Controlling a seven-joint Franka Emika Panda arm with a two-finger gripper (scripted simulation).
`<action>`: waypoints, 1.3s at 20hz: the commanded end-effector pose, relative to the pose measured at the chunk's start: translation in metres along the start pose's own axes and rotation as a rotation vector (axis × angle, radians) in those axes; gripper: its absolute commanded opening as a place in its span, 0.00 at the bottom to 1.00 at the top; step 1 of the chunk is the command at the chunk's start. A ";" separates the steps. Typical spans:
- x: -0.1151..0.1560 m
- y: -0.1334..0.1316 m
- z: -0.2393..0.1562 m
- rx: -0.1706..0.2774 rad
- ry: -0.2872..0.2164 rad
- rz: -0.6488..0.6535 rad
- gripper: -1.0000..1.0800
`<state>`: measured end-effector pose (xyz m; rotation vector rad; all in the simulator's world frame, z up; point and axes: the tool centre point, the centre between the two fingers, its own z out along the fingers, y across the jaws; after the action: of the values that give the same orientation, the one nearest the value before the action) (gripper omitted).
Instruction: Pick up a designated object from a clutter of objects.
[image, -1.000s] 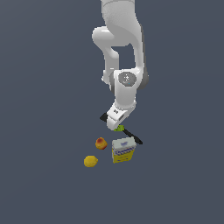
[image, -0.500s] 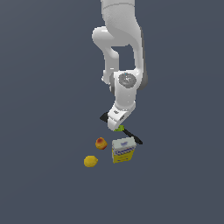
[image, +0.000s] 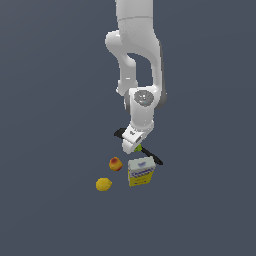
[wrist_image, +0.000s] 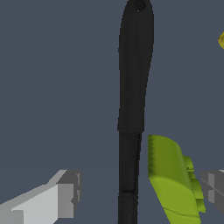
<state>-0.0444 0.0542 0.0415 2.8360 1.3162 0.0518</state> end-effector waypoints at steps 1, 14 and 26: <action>-0.008 -0.013 0.020 0.027 -0.024 -0.007 0.96; -0.008 -0.013 0.024 0.027 -0.024 -0.008 0.00; -0.013 0.004 -0.007 0.003 -0.005 0.004 0.00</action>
<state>-0.0498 0.0443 0.0428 2.8403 1.3120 0.0407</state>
